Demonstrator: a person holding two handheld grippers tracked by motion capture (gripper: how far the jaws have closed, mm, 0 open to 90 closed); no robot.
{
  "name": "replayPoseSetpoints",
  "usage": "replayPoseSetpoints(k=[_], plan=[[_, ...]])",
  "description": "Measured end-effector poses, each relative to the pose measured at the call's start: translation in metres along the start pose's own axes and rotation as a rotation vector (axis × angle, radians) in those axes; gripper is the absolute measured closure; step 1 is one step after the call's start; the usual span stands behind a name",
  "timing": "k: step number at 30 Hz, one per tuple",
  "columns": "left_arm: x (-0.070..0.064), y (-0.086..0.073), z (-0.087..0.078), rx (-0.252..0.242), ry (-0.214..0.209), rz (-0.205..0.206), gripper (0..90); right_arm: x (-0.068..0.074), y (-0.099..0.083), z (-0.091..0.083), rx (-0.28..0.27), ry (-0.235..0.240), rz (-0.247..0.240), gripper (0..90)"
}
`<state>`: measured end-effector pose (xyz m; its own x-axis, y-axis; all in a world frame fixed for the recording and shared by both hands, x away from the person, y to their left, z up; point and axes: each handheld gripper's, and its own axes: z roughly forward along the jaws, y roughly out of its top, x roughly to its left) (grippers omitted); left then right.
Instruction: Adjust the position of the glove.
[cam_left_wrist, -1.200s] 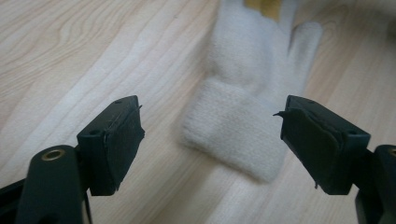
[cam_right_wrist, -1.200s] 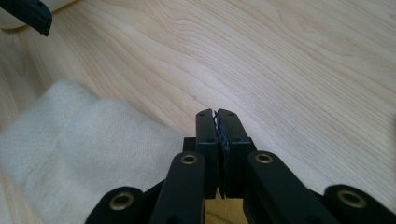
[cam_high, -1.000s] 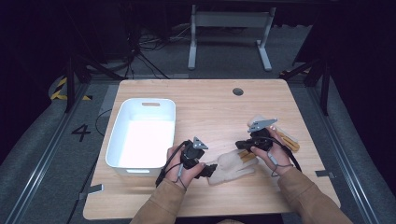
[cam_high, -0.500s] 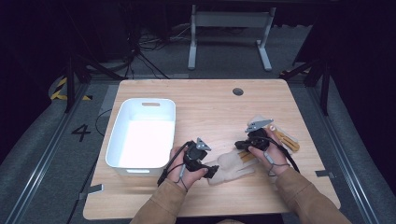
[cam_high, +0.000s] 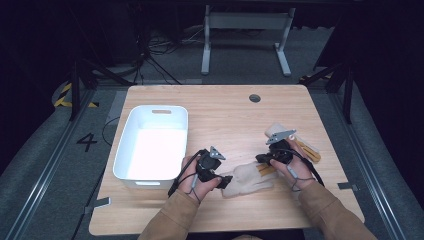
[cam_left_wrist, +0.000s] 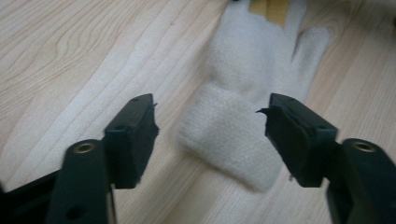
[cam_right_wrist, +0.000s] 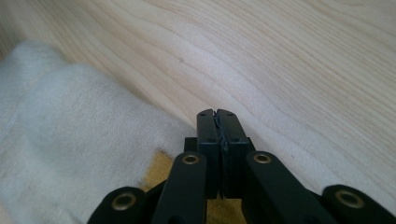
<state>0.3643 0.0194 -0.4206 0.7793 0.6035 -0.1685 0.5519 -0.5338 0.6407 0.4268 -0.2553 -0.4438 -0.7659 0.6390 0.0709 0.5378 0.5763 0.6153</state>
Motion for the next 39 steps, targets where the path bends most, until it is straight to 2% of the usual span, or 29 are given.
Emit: replayPoseSetpoints(k=[5, 19, 28, 32, 39], plan=[[0.001, 0.004, 0.000, -0.005, -0.013, 0.004, 40.4, 0.001, -0.007, -0.008, 0.017, 0.002, 0.014, 90.0], [0.003, 0.013, 0.000, -0.031, -0.012, 0.009, 37.7, 0.004, -0.019, -0.018, 0.034, 0.006, 0.014, 90.0], [0.009, 0.015, -0.004, -0.045, -0.004, -0.021, 35.4, 0.002, -0.020, -0.032, -0.039, -0.009, 0.030, 88.9], [0.011, 0.017, -0.006, -0.052, 0.010, -0.020, 35.0, 0.001, -0.021, -0.041, -0.082, -0.028, 0.040, 87.3], [0.010, 0.017, -0.006, -0.051, 0.011, -0.020, 34.2, -0.006, -0.023, -0.055, -0.150, -0.061, 0.070, 81.2]])
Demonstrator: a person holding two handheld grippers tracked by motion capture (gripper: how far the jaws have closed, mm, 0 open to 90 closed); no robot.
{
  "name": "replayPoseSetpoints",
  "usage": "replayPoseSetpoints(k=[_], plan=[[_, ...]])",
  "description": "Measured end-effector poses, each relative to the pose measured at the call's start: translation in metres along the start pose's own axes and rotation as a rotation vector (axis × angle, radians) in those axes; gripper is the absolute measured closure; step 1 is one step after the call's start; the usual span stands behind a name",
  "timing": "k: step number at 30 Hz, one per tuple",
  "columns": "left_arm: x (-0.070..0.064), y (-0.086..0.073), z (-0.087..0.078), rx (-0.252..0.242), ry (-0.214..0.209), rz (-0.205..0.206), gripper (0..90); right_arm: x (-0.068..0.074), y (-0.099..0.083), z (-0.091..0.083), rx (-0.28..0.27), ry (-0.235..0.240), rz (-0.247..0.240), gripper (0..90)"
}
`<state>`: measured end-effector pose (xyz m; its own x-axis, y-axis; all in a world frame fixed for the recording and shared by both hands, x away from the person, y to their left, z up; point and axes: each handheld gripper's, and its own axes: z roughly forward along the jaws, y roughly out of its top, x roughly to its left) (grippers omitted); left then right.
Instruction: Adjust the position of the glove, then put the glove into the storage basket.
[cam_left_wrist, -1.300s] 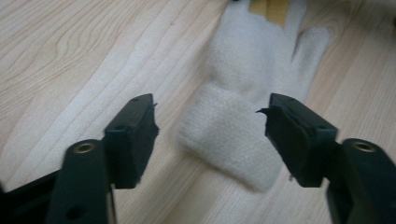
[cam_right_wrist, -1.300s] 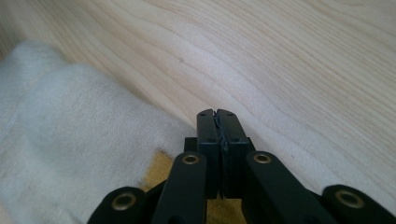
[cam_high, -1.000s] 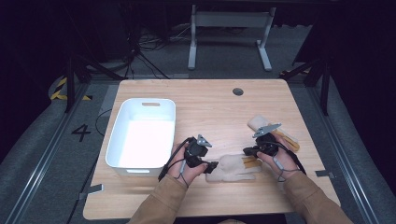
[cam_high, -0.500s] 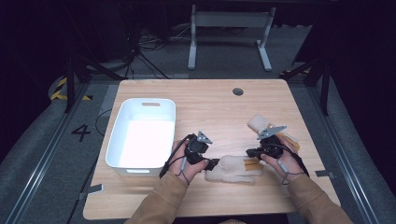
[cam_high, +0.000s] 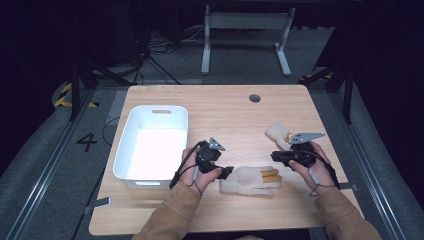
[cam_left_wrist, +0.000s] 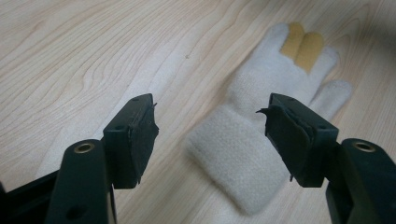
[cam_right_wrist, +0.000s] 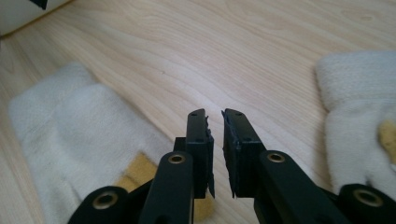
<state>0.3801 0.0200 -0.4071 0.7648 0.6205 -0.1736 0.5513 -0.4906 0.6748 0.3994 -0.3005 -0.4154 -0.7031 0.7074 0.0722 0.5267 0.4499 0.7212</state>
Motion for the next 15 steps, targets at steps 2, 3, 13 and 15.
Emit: replayPoseSetpoints(k=[2, 3, 13, 15], plan=[[0.000, 0.000, 0.000, 0.000, 0.004, 0.001, 34.1, -0.002, 0.000, -0.002, -0.015, -0.007, 0.011, 78.9], [0.001, 0.000, -0.001, 0.002, 0.005, 0.003, 34.0, -0.003, 0.000, -0.003, -0.024, -0.014, 0.011, 76.8], [0.001, -0.005, -0.004, -0.010, 0.014, -0.006, 32.4, -0.023, 0.000, -0.009, -0.104, -0.119, 0.053, 55.1], [0.001, -0.008, -0.006, -0.011, 0.018, -0.006, 32.2, -0.030, 0.000, -0.009, -0.114, -0.146, 0.073, 50.3]])
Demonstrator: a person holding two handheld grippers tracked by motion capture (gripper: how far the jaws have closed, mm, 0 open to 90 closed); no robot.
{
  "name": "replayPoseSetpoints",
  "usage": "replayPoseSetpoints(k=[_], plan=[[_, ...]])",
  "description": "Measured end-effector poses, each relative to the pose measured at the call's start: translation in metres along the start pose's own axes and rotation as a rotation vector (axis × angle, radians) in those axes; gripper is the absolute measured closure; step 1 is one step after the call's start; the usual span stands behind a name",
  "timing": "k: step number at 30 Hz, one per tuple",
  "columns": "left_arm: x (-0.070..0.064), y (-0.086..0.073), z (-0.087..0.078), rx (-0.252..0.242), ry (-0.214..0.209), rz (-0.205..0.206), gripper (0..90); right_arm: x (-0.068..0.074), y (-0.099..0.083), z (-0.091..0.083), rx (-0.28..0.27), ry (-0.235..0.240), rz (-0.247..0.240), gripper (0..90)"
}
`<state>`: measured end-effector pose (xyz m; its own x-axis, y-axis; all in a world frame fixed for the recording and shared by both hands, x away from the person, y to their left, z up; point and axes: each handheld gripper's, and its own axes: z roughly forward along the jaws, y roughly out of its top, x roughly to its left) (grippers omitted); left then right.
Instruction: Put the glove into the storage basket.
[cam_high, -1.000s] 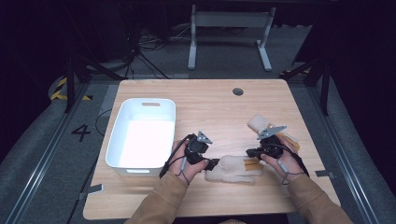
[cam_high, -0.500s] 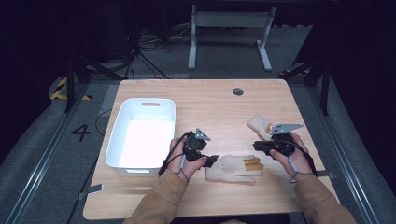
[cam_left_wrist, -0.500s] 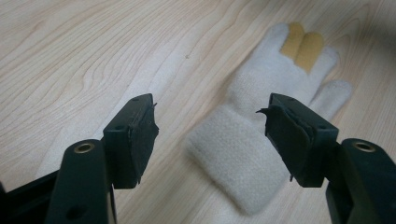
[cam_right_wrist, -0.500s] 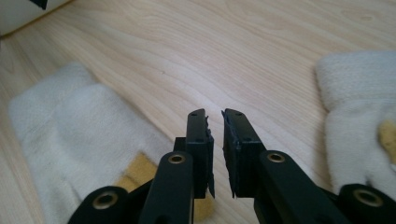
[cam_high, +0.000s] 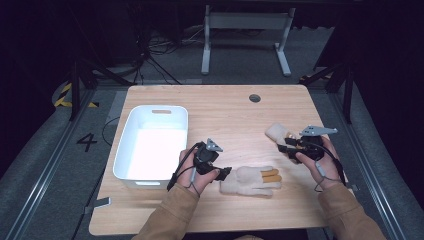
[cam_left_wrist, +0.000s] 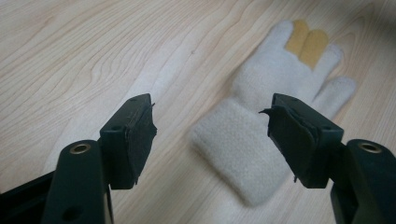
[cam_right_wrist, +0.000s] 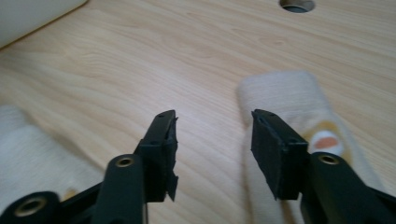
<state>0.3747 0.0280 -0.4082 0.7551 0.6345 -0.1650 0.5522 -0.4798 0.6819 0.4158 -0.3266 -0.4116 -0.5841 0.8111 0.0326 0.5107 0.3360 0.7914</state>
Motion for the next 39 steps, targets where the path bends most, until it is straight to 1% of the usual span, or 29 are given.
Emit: replayPoseSetpoints(k=[1, 2, 3, 7, 10, 11, 12, 14, 16, 18, 21, 28, 29, 30, 31, 32, 33, 36, 37, 39], plan=[[0.000, -0.001, -0.001, 0.007, 0.002, 0.001, 32.0, -0.006, 0.000, 0.001, -0.008, -0.025, 0.013, 47.4], [0.000, -0.002, -0.002, 0.005, 0.004, -0.002, 32.0, -0.006, 0.000, 0.001, -0.008, -0.025, 0.013, 47.4], [0.000, -0.003, -0.003, 0.006, 0.006, -0.004, 31.9, -0.010, 0.001, 0.002, -0.011, -0.036, 0.017, 46.5], [0.001, -0.008, -0.006, 0.009, 0.014, -0.010, 31.6, -0.022, 0.000, 0.005, -0.019, -0.075, 0.056, 45.6], [0.000, -0.010, -0.008, 0.015, 0.018, -0.010, 31.3, -0.031, -0.002, 0.010, -0.012, -0.099, 0.083, 45.6], [0.000, -0.011, -0.008, 0.012, 0.020, -0.013, 31.2, -0.036, -0.004, 0.013, -0.007, -0.113, 0.096, 45.6], [0.000, -0.012, -0.009, 0.013, 0.018, -0.016, 31.2, -0.036, -0.004, 0.013, -0.007, -0.113, 0.096, 45.6], [0.000, -0.012, -0.009, 0.015, 0.020, -0.011, 31.1, -0.041, -0.006, 0.016, -0.001, -0.126, 0.107, 45.6], [0.000, -0.014, -0.009, 0.013, 0.023, -0.018, 31.0, -0.044, -0.008, 0.019, 0.011, -0.138, 0.115, 45.6], [0.000, -0.015, -0.010, 0.020, 0.024, -0.013, 30.9, -0.047, -0.010, 0.023, 0.026, -0.148, 0.114, 45.7], [0.000, -0.016, -0.011, 0.020, 0.028, -0.017, 30.6, -0.052, -0.013, 0.028, 0.052, -0.159, 0.114, 47.1], [0.001, -0.017, -0.010, 0.027, 0.030, -0.017, 30.5, -0.057, -0.018, 0.034, 0.085, -0.173, 0.112, 48.1], [0.001, -0.017, -0.010, 0.027, 0.030, -0.018, 30.5, -0.058, -0.019, 0.035, 0.094, -0.171, 0.117, 50.7], [0.001, -0.017, -0.009, 0.027, 0.030, -0.018, 30.5, -0.058, -0.019, 0.035, 0.094, -0.171, 0.117, 50.7], [0.001, -0.017, -0.009, 0.029, 0.028, -0.019, 30.4, -0.059, -0.020, 0.036, 0.106, -0.162, 0.116, 55.5], [0.001, -0.017, -0.009, 0.029, 0.028, -0.019, 30.4, -0.059, -0.020, 0.036, 0.106, -0.162, 0.116, 55.5], [0.001, -0.018, -0.008, 0.028, 0.026, -0.021, 30.4, -0.059, -0.021, 0.036, 0.111, -0.157, 0.118, 57.8], [0.001, -0.018, -0.008, 0.030, 0.027, -0.021, 30.4, -0.059, -0.021, 0.036, 0.117, -0.151, 0.108, 63.0], [0.001, -0.018, -0.008, 0.030, 0.026, -0.021, 30.4, -0.059, -0.021, 0.035, 0.121, -0.147, 0.097, 66.0], [0.001, -0.018, -0.008, 0.031, 0.024, -0.019, 30.4, -0.059, -0.020, 0.035, 0.121, -0.147, 0.093, 67.1]])
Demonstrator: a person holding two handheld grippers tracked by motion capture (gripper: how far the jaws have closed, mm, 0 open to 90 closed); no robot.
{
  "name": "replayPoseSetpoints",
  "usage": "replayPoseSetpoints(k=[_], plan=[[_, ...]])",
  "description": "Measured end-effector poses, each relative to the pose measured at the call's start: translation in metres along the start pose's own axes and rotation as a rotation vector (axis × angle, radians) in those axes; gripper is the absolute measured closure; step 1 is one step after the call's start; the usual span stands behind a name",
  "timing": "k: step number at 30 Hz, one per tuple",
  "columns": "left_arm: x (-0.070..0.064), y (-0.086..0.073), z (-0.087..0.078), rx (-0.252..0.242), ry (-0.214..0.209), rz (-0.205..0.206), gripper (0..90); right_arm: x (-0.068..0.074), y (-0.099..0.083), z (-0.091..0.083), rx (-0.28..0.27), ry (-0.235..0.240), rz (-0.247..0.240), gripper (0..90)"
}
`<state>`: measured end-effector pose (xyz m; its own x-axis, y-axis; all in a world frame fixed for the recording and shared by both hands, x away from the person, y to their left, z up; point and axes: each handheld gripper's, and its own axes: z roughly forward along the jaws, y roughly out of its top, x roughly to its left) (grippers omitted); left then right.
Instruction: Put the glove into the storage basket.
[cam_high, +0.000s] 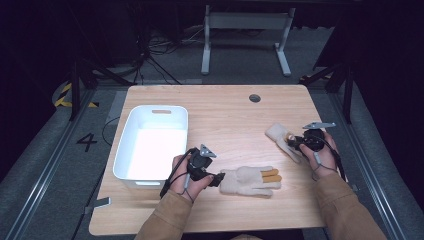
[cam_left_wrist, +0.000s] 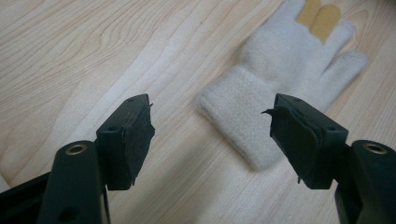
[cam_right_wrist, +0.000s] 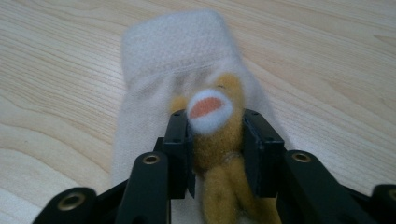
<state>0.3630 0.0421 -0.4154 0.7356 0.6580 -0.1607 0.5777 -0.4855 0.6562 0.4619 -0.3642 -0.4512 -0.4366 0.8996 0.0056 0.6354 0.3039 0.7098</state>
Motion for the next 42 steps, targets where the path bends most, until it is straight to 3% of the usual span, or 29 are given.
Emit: replayPoseSetpoints(k=[15, 29, 42], plan=[[0.000, 0.003, 0.000, -0.007, -0.005, 0.004, 30.4, 0.003, 0.003, -0.011, -0.024, 0.018, -0.026, 70.4], [-0.001, 0.011, 0.002, -0.009, -0.022, 0.023, 30.3, 0.008, 0.008, -0.041, -0.094, 0.044, -0.045, 70.4], [0.000, 0.020, 0.003, -0.017, -0.040, 0.037, 30.3, 0.015, 0.008, -0.065, -0.129, 0.105, -0.086, 70.3]])
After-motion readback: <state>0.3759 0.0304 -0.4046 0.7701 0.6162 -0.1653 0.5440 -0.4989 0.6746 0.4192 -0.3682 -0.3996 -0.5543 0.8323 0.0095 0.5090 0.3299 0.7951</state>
